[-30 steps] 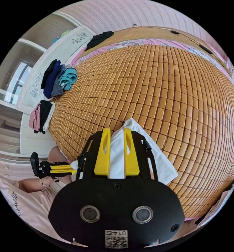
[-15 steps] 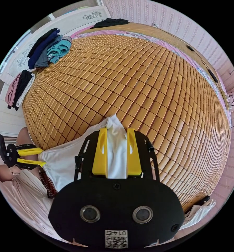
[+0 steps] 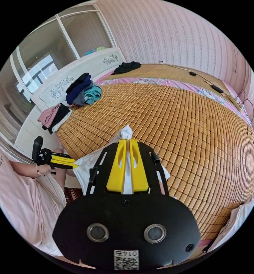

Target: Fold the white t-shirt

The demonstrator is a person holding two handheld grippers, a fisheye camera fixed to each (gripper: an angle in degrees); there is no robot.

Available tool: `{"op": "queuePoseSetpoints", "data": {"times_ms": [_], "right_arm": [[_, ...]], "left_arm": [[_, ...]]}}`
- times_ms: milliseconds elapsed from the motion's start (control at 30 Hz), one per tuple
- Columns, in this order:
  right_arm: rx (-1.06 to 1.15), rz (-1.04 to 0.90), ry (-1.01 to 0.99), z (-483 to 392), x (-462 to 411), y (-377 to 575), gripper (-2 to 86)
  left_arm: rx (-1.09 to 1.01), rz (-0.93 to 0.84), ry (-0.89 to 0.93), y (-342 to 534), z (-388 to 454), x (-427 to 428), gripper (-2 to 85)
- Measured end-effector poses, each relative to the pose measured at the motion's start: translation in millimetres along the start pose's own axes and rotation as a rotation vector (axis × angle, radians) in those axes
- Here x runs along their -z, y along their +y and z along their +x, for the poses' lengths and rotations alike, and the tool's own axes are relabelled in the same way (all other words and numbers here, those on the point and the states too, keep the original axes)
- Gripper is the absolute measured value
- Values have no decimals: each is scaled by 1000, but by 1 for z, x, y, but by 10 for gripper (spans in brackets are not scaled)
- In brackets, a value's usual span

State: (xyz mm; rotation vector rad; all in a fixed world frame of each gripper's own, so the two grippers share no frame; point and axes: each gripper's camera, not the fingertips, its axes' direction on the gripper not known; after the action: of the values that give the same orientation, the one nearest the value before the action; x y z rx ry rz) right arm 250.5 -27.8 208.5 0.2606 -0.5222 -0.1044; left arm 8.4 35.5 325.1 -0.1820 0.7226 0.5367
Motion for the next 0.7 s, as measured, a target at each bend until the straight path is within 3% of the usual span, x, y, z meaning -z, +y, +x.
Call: {"op": "queuePoseSetpoints", "data": {"times_ms": [200,400,567,700], "right_arm": [[-207,260,109,7,126,93,10],[-320,475,328,15,248,168,11],[-351,431,565,54,335,176,13],[-447,221,672,154,372,120,23]], "left_arm": [[-260,108,106,-22,83,61,-9],[-485,171,277,-88,175,70,-9],[-576,217,501,-169,255,43,-8],[-510,212,535,-258,325,-13,2]]}}
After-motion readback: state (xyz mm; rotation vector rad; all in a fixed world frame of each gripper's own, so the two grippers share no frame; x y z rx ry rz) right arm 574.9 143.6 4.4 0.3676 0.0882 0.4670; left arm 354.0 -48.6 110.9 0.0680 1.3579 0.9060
